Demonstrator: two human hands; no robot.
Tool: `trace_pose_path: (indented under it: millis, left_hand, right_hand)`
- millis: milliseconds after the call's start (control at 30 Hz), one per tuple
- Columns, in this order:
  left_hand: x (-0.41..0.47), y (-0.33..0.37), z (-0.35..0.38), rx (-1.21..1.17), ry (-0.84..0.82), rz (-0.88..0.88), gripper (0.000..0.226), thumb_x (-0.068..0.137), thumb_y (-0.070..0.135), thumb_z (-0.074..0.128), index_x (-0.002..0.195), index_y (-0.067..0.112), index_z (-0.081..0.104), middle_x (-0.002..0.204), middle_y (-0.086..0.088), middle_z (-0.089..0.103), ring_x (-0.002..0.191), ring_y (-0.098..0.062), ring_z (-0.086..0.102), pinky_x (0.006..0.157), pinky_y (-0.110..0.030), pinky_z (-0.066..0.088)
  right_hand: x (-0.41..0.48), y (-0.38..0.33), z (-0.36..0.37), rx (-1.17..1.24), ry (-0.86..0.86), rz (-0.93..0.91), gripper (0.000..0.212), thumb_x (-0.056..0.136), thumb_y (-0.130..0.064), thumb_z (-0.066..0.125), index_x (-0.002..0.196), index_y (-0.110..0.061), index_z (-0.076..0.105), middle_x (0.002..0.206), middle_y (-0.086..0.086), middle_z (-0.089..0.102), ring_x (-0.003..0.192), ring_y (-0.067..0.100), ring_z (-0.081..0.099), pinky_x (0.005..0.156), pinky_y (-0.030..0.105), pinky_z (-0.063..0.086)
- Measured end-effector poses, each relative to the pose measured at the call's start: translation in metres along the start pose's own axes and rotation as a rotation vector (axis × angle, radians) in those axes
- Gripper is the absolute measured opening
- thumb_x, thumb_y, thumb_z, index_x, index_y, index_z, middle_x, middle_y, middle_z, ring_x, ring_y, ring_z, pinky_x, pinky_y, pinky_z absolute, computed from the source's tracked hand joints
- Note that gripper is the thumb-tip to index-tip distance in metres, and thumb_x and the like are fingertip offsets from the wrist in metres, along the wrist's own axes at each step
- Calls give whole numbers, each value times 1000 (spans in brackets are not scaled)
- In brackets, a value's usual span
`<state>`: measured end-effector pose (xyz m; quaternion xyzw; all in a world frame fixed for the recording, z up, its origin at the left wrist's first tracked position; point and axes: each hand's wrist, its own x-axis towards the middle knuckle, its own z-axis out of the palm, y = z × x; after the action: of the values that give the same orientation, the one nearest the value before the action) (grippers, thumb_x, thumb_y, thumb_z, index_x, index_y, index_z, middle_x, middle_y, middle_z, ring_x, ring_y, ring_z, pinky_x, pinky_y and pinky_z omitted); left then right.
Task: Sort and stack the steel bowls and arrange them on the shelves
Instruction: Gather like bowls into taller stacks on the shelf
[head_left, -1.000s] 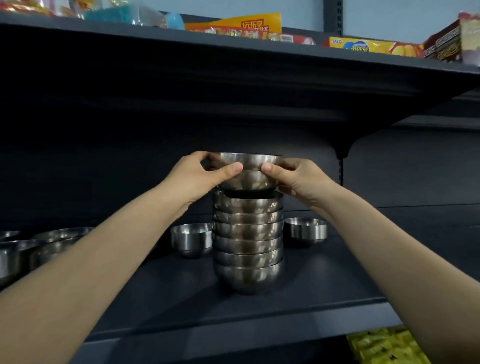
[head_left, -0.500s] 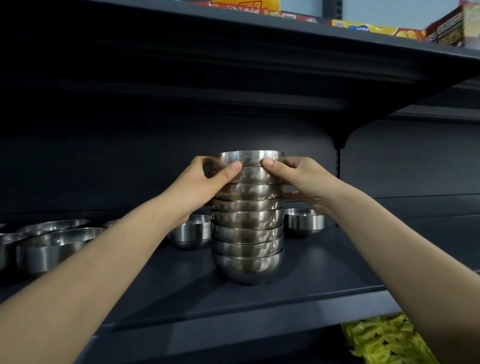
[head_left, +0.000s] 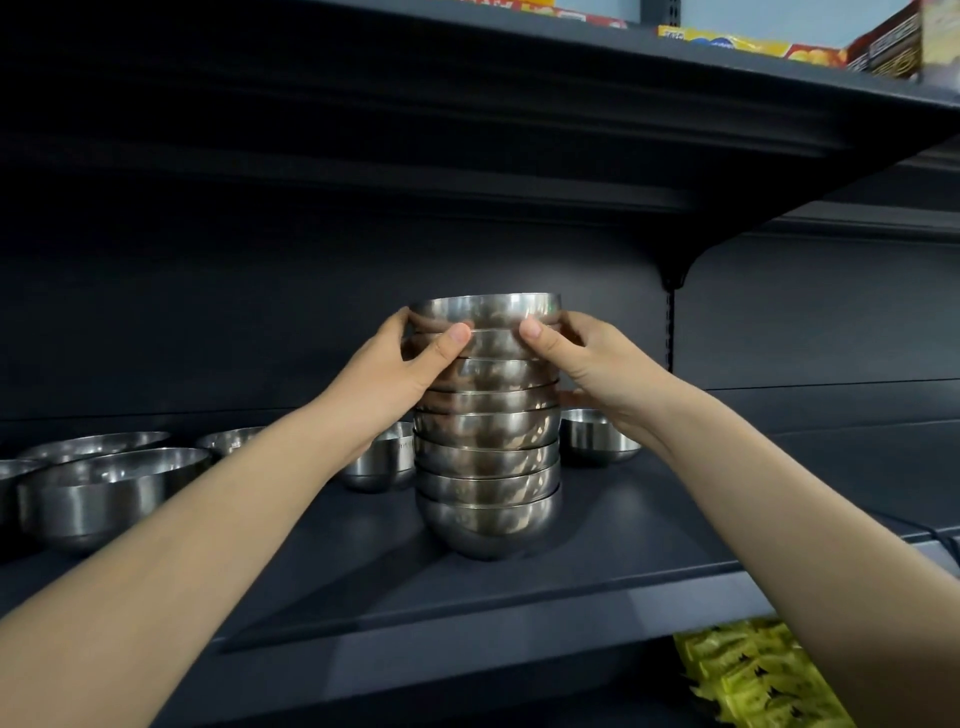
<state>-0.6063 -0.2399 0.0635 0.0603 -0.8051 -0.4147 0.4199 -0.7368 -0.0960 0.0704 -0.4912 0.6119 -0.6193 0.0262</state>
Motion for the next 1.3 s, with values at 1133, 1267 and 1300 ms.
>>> trace_pose_path:
  millis: [1133, 1267, 1300]
  left_hand:
    - [-54, -55, 19, -221, -191, -282, 73, 57, 35, 72, 126, 28, 49, 119, 3, 59, 104, -12, 62, 83, -49, 56]
    - [-49, -52, 33, -237, -209, -279, 52, 65, 28, 72, 112, 32, 51, 108, 5, 61, 97, -9, 62, 82, -48, 56]
    - [-47, -51, 38, -239, -212, -274, 47, 68, 26, 72, 110, 33, 51, 106, 6, 61, 96, -9, 62, 82, -47, 56]
  right_hand:
    - [-52, 60, -6, -8, -170, 118, 37, 70, -15, 82, 93, -27, 55, 70, -22, 64, 58, -4, 60, 48, 15, 45]
    - [-54, 61, -20, -31, -158, 121, 39, 69, -18, 83, 96, -26, 55, 79, -17, 64, 61, -3, 60, 49, 17, 47]
    - [-54, 61, -24, -31, -158, 123, 39, 69, -18, 83, 95, -25, 55, 79, -16, 63, 61, -2, 60, 50, 18, 48]
